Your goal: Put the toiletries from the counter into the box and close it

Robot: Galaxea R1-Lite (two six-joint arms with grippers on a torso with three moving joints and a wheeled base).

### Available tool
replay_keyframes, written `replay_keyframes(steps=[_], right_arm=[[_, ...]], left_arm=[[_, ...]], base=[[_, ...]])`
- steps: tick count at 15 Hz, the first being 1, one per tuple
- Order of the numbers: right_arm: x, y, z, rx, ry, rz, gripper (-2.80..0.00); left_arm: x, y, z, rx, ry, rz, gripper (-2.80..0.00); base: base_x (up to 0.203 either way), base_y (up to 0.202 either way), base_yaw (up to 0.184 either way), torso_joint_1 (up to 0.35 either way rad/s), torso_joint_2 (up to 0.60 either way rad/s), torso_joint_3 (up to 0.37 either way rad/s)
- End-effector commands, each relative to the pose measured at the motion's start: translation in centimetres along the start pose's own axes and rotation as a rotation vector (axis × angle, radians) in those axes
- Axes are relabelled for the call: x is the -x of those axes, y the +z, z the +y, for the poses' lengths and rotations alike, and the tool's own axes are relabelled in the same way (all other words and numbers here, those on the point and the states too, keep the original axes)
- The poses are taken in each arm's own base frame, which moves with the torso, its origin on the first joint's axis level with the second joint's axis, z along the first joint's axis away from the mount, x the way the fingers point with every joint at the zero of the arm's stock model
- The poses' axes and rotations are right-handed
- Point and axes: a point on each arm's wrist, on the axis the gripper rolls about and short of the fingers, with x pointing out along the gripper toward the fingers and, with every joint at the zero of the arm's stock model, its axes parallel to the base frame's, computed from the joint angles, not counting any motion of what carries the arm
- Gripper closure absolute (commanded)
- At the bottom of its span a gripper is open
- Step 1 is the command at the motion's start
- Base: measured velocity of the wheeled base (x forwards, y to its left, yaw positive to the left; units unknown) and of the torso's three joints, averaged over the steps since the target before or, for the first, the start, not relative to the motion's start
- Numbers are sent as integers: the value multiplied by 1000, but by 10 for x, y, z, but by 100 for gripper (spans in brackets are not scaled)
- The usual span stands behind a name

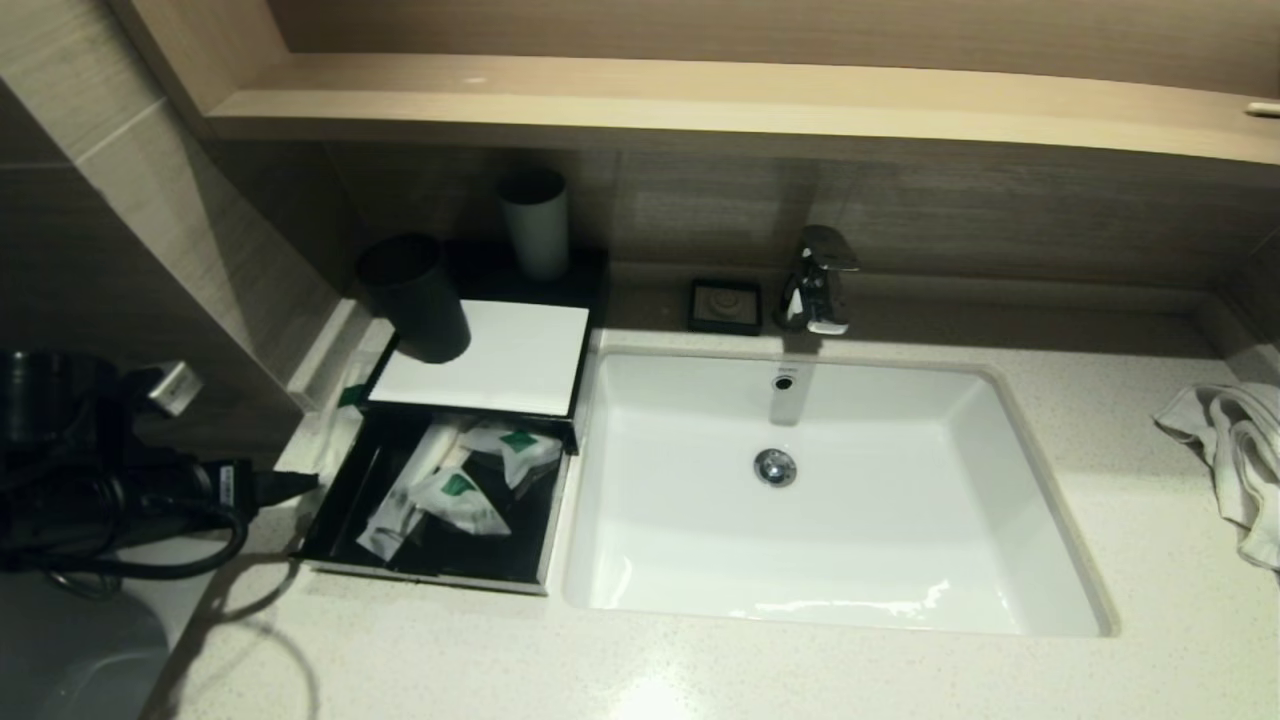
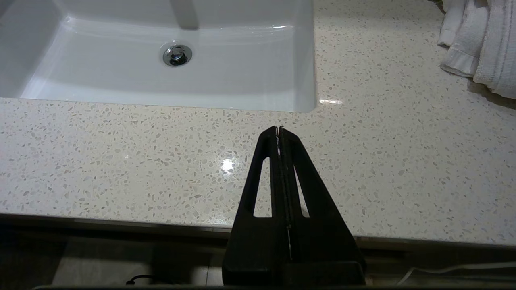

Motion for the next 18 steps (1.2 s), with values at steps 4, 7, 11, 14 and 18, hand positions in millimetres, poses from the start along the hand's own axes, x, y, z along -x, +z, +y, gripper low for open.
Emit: replay_keyframes(steps=[4, 7, 11, 14, 18], right_arm=[[0, 0, 0, 1, 1, 0, 0], [0, 0, 0, 1, 0, 0, 0], [0, 0, 0, 1, 0, 0, 0], [0, 0, 0, 1, 0, 0, 0], [0, 0, 0, 1, 1, 0, 0]], left_arm=[[-7, -2, 2, -16, -2, 18, -280], [-10, -4, 3, -36, -4, 22, -280], [-9, -3, 1, -57, -70, 11, -280], [-10, -3, 1, -69, -74, 15, -280], [-10, -3, 1, -87, -73, 13, -280]], base=[[0, 0, 0, 0, 0, 0], [0, 0, 0, 0, 0, 0], [0, 0, 0, 0, 0, 0], [0, 0, 0, 0, 0, 0], [0, 0, 0, 0, 0, 0]])
